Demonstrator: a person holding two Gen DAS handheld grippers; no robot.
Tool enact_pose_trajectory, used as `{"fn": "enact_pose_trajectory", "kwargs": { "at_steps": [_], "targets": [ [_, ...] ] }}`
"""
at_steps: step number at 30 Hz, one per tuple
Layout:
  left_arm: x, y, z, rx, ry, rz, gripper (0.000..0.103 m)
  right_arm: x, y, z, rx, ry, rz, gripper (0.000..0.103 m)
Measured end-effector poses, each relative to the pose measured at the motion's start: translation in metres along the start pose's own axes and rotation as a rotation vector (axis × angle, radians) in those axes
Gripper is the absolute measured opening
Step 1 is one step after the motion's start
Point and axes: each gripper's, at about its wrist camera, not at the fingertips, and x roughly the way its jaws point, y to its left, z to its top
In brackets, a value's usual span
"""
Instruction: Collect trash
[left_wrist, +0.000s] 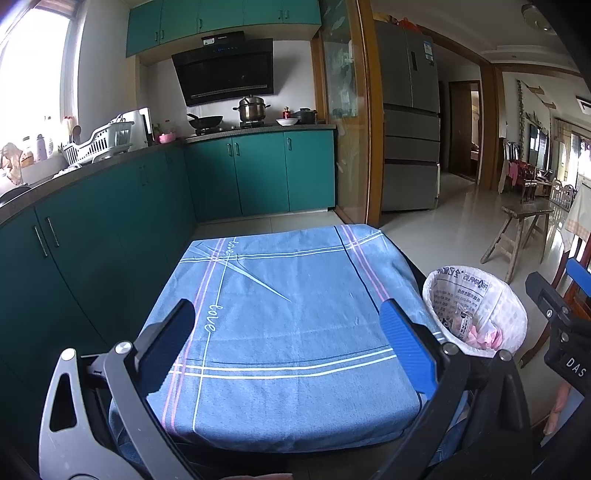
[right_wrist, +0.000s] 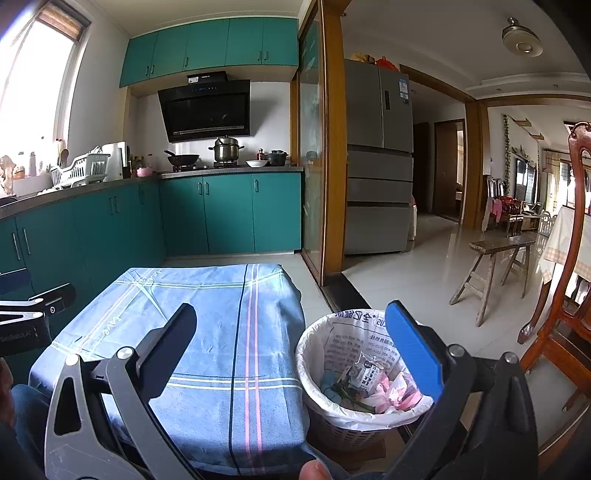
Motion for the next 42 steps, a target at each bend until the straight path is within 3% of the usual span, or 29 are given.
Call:
{"fn": "enact_pose_trajectory", "kwargs": {
  "at_steps": [35, 39, 42],
  "targets": [
    [0.029, -0.012, -0.010, 0.009, 0.064, -0.020, 0.100, 0.021, -0.001, -0.012, -0.005, 0.060, 0.000, 0.100],
    [0.039, -0.012, -0.012, 0.010, 0.097, -0.029, 0.100, 0.025, -0.001, -0.013, -0.004, 0.069, 0.001, 0.100],
    [0.057, -0.014, -0.018, 0.030, 0.137, 0.007, 0.100, 0.026, 0.000, -0.013, 0.000, 0.072, 0.014, 0.100]
  ]
}}
